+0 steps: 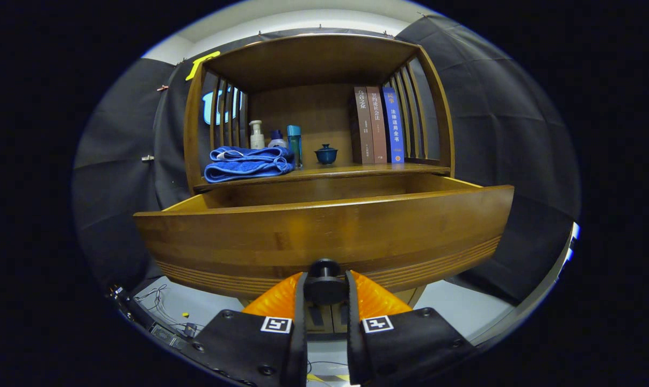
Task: Pull open the drawer, take out the items inside it, and place them on the countertop above the cabinet.
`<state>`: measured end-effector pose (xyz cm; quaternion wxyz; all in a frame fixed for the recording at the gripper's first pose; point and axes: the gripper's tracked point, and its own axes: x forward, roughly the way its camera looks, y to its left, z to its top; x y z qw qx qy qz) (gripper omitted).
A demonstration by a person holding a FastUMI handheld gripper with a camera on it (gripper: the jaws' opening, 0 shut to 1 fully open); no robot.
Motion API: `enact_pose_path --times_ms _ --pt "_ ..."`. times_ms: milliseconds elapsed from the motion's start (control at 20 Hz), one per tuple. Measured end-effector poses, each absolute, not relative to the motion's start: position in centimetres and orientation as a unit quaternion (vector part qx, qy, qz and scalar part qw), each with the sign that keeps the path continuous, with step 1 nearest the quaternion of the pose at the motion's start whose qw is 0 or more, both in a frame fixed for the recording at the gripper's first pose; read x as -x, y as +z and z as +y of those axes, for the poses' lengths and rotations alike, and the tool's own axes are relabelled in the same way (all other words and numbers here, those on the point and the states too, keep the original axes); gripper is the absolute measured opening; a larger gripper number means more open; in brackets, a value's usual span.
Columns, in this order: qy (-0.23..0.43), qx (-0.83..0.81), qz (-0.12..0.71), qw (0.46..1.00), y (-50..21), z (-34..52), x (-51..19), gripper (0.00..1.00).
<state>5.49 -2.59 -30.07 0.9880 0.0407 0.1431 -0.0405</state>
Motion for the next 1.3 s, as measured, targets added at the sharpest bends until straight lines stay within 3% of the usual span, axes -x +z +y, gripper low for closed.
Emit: enact_pose_path --times_ms 300,650,950,1300 --pt "-0.038 -0.030 0.147 0.988 -30.5 -2.5 -5.5 0.33" --pt "-0.024 -0.022 0.138 0.990 -27.4 -3.0 -4.6 0.98" --pt "0.003 -0.024 0.121 0.992 -18.3 -3.5 -5.3 0.96" --pt "0.011 -0.009 0.301 0.954 -16.7 -3.8 -13.0 0.99"
